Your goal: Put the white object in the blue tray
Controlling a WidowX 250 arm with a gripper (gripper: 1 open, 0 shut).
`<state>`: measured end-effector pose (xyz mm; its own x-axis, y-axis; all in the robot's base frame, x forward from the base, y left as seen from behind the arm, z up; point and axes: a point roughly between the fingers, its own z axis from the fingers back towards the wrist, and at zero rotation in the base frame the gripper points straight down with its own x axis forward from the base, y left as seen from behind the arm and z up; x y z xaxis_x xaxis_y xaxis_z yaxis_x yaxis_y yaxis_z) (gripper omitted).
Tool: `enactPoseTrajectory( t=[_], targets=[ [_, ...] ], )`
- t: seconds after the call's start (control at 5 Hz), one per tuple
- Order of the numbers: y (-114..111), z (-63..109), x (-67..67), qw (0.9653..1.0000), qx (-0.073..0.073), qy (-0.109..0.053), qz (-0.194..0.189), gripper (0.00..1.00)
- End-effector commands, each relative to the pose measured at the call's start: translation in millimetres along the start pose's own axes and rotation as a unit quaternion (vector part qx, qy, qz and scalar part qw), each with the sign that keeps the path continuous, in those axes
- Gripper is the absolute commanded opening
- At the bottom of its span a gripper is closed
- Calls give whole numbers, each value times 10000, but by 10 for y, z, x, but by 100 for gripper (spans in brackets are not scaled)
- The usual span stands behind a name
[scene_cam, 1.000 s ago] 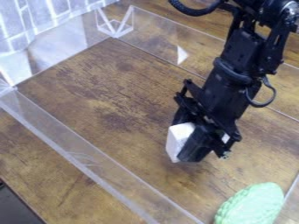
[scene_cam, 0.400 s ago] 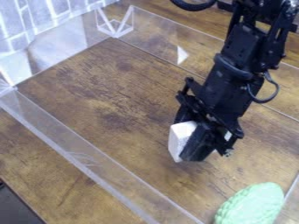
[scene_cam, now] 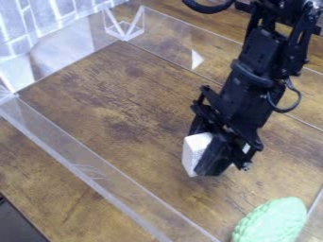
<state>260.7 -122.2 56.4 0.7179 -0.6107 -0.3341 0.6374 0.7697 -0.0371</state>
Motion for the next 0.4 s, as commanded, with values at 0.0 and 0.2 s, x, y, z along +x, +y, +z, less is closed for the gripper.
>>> enactPoseTrajectory(
  t=[0.0,0.2],
  targets=[
    [-19,285,-38,9988,97,-483,-68,0],
    [-30,284,-31,9987,89,-484,-129,0]
  ],
)
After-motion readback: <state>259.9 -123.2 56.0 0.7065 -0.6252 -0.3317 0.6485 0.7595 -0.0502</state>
